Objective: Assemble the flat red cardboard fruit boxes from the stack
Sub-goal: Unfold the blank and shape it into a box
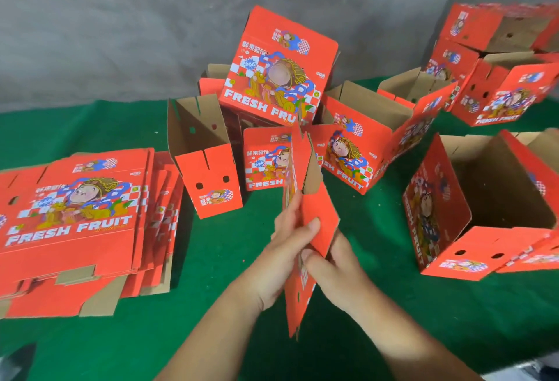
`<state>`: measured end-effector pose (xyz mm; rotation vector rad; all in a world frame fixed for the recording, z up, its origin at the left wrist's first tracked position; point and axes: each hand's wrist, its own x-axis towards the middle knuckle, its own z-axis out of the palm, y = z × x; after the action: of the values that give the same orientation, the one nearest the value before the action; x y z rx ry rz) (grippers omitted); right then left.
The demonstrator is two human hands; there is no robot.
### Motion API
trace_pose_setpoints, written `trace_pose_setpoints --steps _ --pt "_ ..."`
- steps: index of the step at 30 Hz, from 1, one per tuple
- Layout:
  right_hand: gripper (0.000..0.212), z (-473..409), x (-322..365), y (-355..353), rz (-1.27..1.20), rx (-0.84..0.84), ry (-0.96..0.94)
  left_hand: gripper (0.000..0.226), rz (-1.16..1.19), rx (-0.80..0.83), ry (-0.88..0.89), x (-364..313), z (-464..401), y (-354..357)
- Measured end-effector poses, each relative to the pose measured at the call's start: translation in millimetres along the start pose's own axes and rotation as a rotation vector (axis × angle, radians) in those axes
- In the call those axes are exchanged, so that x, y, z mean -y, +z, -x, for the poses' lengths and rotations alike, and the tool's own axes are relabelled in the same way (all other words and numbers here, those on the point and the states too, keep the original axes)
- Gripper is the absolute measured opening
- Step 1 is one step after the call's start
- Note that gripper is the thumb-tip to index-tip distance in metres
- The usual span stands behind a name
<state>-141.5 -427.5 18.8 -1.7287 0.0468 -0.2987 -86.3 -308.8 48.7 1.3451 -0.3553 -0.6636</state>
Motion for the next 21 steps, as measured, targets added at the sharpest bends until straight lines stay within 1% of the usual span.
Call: trace_pose_setpoints --steps 1,3,6,7,10,12,14,15,17,19,20,21 --pt "0.064 1.5 1.4 0.4 -0.004 -0.039 0.013 0.091 -0.022 -0.009 0.004 0.6 -4.0 -2.2" --pt "0.048 4.4 5.7 1.3 -0.057 -0.112 0.018 0.083 -0.062 0.019 0.017 -1.4 -7.5 -6.7" --pt "0.015 7.3 11.5 -3.5 -0.162 -0.186 0.062 0.066 -0.148 -0.051 0.034 4.4 -15.8 -15.4" --pt "0.011 7.8 12.9 -7.5 -0.176 -0.204 0.092 0.062 -0.173 -0.088 0.055 6.2 -18.3 -17.9" --pt "0.013 7.1 12.8 -34.7 -0.178 -0.264 0.169 0.063 -0.214 -0.282 0.111 6.5 -19.9 -32.9" --pt "0.009 2.1 12.8 -63.3 -0.207 -0.336 0.185 0.081 -0.219 -0.459 0.151 2.5 -17.4 -52.4" --pt "0.012 -5.6 9.2 -89.8 -0.249 -0.4 0.207 0.104 -0.262 -0.621 0.134 -4.8 -14.6 -75.2" --pt "0.012 -10.7 7.9 -99.3 -0.295 -0.434 0.234 0.108 -0.243 -0.662 0.148 -7.1 -13.7 -87.9" --pt "0.015 -21.2 3.9 -109.2 -0.427 -0.489 0.29 0.099 -0.129 -0.678 0.226 -6.3 -12.3 -111.8" --pt "0.024 -30.3 0.1 -111.1 -0.515 -0.56 0.334 0.088 -0.096 -0.696 0.247 -1.2 -7.4 -128.3" --pt "0.024 -34.4 -4.1 -110.1 -0.476 -0.632 0.321 0.082 -0.096 -0.7 0.248 2.8 -4.7 -134.4" --pt "0.031 -39.0 -7.6 -108.1 -0.346 -0.705 0.272 0.073 -0.082 -0.7 0.244 6.4 -1.6 -138.6"
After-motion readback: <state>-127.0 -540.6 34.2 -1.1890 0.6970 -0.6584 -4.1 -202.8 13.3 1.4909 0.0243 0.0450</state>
